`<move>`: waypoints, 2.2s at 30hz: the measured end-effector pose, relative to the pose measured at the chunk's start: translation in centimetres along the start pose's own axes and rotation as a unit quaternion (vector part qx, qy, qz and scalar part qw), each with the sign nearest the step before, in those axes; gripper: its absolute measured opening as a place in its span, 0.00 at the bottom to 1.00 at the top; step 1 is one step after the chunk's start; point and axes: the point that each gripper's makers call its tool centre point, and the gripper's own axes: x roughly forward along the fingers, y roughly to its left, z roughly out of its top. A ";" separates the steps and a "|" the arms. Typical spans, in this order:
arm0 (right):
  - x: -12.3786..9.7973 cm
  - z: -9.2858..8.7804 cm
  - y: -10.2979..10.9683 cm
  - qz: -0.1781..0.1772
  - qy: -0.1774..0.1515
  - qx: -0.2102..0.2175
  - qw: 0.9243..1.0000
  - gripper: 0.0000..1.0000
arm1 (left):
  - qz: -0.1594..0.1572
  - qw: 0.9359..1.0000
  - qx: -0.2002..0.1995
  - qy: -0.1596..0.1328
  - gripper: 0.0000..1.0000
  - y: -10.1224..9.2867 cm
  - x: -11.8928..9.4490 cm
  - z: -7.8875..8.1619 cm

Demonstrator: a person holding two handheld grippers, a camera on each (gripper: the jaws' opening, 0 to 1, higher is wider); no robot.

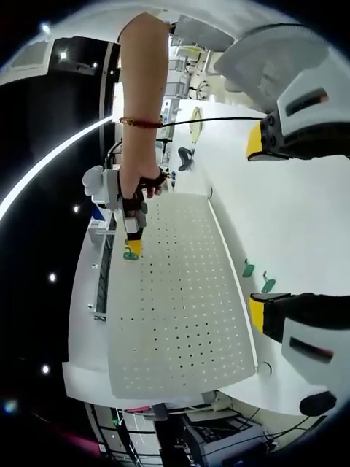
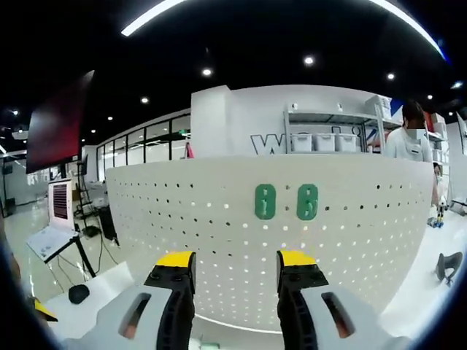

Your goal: Insert the hook assembly into the mounting plate slot until the hook locks in place.

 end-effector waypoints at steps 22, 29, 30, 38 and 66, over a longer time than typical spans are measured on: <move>-3.0 -4.9 2.5 0.044 0.038 0.000 0.998 0.44 | -0.005 1.000 0.001 0.013 0.75 -0.5 0.2 -0.6; -4.0 -6.5 3.0 0.055 0.050 -0.003 0.997 0.44 | -0.008 1.000 -0.001 0.017 0.75 -0.8 0.4 -1.0; -4.2 -6.6 3.1 0.056 0.051 -0.002 0.997 0.44 | -0.008 1.000 -0.002 0.017 0.75 -0.8 0.4 -1.1; -5.2 -7.4 3.2 0.066 0.053 0.000 0.996 0.44 | -0.010 1.000 -0.009 0.018 0.75 -0.9 0.6 -1.3; -9.8 -12.1 5.5 0.106 0.078 0.027 0.991 0.44 | -0.027 0.999 -0.032 0.032 0.76 -0.9 2.0 -2.8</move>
